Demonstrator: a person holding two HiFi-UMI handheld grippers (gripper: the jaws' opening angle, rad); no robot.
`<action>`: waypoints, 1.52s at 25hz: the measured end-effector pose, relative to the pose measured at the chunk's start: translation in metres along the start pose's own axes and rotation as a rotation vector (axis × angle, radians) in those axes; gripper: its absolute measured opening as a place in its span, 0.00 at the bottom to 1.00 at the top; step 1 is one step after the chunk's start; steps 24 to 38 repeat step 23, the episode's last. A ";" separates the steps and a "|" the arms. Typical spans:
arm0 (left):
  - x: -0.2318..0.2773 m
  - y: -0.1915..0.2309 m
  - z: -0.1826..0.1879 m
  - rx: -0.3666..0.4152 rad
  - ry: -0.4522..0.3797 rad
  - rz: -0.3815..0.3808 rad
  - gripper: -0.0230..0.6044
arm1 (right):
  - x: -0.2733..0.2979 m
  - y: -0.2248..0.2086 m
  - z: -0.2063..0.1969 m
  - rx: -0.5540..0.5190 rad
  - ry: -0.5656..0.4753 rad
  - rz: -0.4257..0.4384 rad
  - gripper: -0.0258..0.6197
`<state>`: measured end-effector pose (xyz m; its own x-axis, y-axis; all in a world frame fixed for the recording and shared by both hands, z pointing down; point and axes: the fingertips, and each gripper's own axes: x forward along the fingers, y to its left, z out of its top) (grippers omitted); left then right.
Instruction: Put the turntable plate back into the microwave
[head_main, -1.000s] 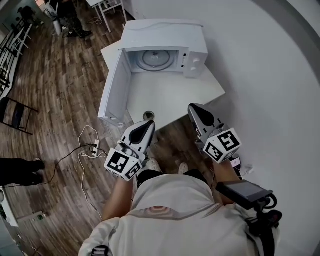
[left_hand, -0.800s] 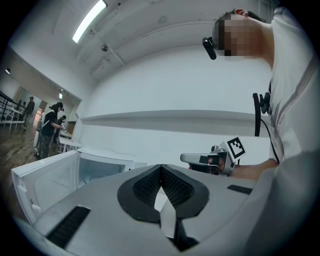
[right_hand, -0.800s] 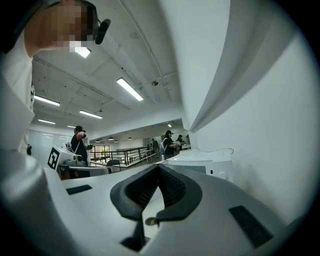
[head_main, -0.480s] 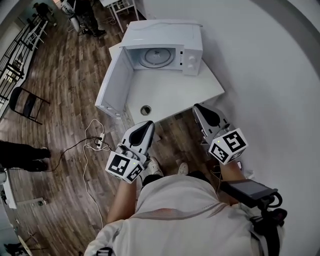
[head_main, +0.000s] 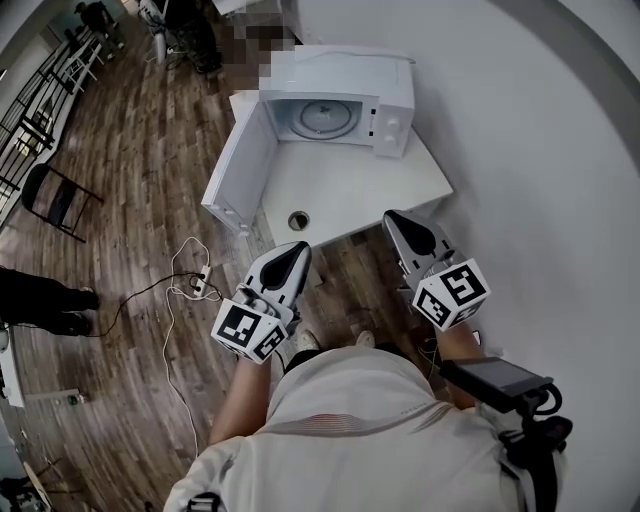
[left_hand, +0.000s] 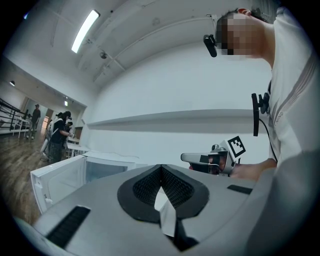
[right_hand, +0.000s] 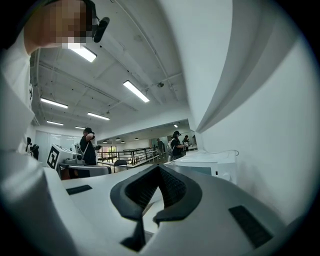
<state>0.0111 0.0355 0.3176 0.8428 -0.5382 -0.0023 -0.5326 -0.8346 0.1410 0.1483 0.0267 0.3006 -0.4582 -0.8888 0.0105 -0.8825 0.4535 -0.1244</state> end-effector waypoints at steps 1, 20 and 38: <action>-0.001 0.002 -0.001 0.001 -0.001 -0.005 0.05 | 0.003 0.003 0.000 -0.002 -0.002 -0.001 0.05; -0.017 0.026 -0.006 -0.018 0.002 -0.056 0.05 | 0.025 0.027 -0.004 -0.020 0.008 -0.049 0.05; -0.019 0.028 -0.007 -0.020 0.002 -0.057 0.05 | 0.025 0.028 -0.007 -0.017 0.014 -0.051 0.05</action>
